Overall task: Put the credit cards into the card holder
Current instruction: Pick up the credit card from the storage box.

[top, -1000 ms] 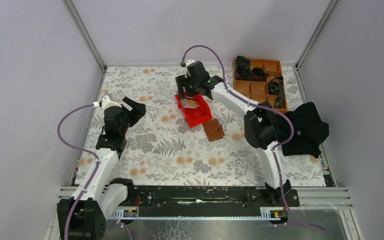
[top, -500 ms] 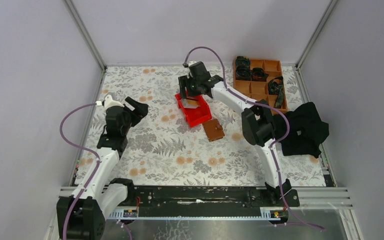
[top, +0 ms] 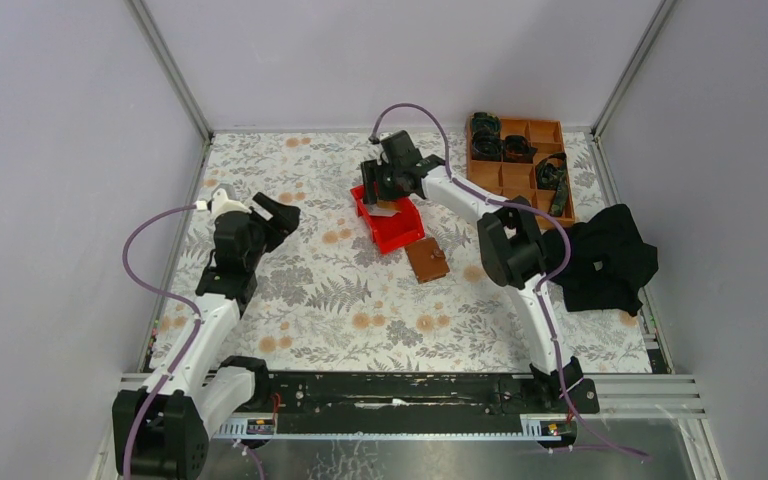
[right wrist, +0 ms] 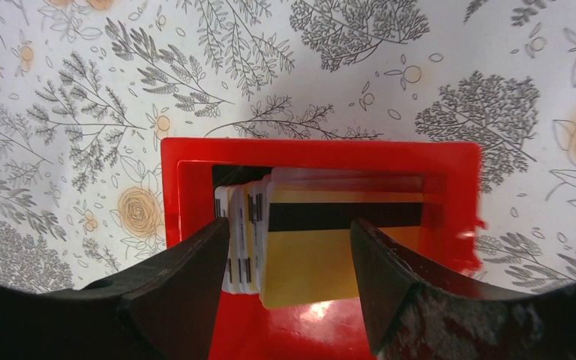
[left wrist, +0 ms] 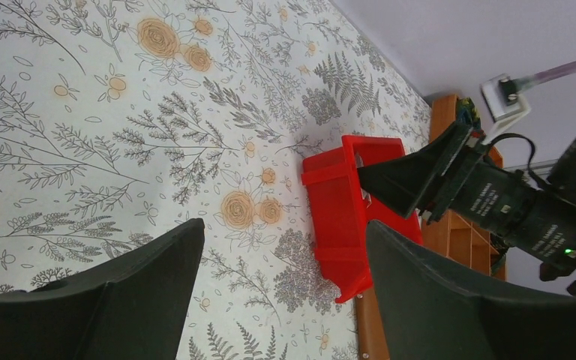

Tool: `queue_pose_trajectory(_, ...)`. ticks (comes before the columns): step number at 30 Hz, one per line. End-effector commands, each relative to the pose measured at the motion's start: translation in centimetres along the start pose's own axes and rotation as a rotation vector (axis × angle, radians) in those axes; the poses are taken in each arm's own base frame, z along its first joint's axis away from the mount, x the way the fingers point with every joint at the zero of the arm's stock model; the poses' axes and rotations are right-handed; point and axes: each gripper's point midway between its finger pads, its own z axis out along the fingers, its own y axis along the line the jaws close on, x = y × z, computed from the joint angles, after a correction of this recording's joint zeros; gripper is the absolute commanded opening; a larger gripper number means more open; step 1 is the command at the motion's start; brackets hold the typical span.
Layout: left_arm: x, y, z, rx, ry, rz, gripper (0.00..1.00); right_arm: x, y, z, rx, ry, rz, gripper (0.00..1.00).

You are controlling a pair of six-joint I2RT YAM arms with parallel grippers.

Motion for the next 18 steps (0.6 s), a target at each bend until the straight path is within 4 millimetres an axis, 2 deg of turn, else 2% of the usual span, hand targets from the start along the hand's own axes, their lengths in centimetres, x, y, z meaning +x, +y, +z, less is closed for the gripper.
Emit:
queue_pose_trajectory(1,-1.2,-1.6,0.2,0.056,-0.050,-0.006,0.85,0.2,0.7,0.6,-0.037,0.008,0.012,0.67)
queue_pose_trajectory(5,-1.0,-1.7,0.3,0.060,-0.046,-0.004,0.85,0.9,0.6,1.0,-0.038,0.028,0.020,0.66)
queue_pose_trajectory(11,-0.9,-1.9,0.4,0.068,-0.043,-0.005,0.85,1.6,0.9,1.1,-0.058,0.055,0.033,0.56)
queue_pose_trajectory(18,-0.8,-2.2,0.6,0.075,-0.041,-0.009,0.85,0.8,2.1,0.0,-0.103,0.042,0.046,0.52)
